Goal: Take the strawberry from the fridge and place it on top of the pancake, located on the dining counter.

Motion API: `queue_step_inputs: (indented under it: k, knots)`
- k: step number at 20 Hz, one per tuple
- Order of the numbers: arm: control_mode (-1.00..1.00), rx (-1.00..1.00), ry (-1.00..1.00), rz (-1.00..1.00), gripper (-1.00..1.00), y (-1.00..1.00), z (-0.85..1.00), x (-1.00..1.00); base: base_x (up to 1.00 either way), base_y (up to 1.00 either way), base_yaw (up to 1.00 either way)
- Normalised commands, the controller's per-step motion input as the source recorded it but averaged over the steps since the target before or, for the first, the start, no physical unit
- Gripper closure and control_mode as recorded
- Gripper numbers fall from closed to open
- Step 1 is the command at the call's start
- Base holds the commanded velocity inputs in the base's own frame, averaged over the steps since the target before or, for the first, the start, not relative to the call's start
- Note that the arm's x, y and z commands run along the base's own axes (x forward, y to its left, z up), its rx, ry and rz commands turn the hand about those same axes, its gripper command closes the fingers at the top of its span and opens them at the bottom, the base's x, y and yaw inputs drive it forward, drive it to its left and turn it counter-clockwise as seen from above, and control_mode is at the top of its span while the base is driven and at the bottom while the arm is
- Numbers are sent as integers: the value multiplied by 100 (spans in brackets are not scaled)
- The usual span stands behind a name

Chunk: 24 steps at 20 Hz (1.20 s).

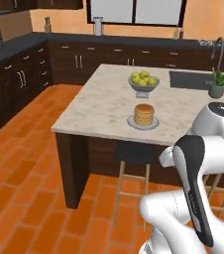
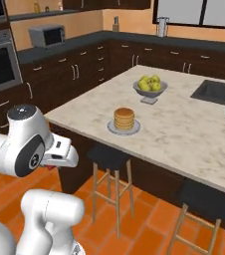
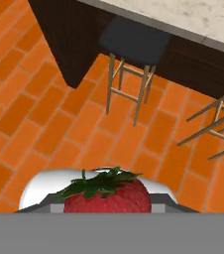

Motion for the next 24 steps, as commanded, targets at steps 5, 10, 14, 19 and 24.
queue_step_inputs:
  k: [5,10,14,19,24]
  knots:
    - [100,0,0,0,100,0,0,0,62,81,-61]
    - [100,0,0,0,100,0,0,0,69,54,-49]
    - [100,0,0,0,100,0,0,0,71,13,-22]
    - [100,0,0,0,100,0,0,0,64,-3,-4]
    - [100,0,0,0,100,0,0,0,39,-4,-6]
